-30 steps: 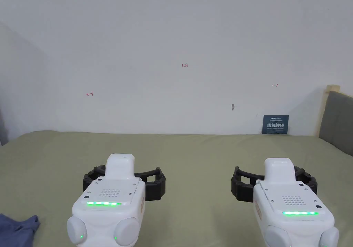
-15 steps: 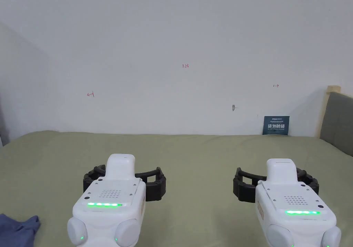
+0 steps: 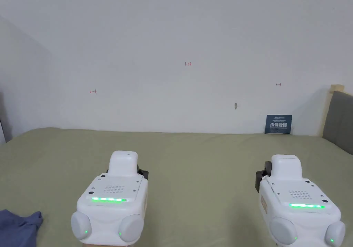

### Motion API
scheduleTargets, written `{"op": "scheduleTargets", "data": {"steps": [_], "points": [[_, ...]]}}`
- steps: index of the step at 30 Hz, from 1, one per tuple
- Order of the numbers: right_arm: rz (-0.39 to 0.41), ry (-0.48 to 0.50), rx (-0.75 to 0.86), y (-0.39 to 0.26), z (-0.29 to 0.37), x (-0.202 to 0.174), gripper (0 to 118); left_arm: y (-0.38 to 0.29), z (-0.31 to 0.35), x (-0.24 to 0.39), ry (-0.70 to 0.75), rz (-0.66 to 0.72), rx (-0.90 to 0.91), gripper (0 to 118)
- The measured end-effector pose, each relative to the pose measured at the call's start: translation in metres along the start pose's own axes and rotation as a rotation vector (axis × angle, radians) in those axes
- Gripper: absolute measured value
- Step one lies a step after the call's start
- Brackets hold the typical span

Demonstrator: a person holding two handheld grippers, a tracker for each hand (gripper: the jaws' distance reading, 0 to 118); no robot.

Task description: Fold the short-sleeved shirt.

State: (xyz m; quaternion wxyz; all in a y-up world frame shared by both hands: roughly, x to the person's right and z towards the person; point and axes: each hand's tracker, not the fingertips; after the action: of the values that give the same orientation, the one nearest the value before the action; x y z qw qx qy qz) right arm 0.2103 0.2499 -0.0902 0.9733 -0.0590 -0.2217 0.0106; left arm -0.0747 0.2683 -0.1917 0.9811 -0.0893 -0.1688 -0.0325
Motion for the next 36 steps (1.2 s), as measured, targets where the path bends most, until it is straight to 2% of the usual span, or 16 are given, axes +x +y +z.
{"op": "scheduleTargets", "data": {"steps": [4, 14, 22, 25, 27, 31, 36], "points": [[0.035, -0.021, 0.009, -0.006, 0.0, -0.001, 0, 0.002, 0.0, 0.001, 0.01, -0.006, 0.008, 0], [0.03, -0.024, 0.0, 0.0, -0.001, -0.001, 0, 0.002, 0.002, 0.004, -0.005, -0.015, 0.006, 0], [0.03, 0.028, -0.024, 0.001, -0.01, -0.025, 0, -0.002, 0.005, -0.031, 0.07, 0.006, -0.014, 0], [0.035, 0.079, -0.031, 0.003, -0.017, -0.055, 0, -0.003, 0.012, -0.06, 0.131, 0.017, -0.017, 0], [-0.004, 0.157, -0.042, 0.002, -0.02, -0.086, 0, -0.003, 0.02, -0.085, 0.188, 0.021, -0.018, 0], [0.026, 0.296, -0.037, 0.005, -0.021, -0.153, 0, -0.006, 0.048, -0.14, 0.314, 0.044, -0.027, 0], [0.021, 0.467, -0.044, 0.007, -0.015, -0.234, 0, -0.021, 0.092, -0.216, 0.497, 0.053, -0.056, 0]]}}
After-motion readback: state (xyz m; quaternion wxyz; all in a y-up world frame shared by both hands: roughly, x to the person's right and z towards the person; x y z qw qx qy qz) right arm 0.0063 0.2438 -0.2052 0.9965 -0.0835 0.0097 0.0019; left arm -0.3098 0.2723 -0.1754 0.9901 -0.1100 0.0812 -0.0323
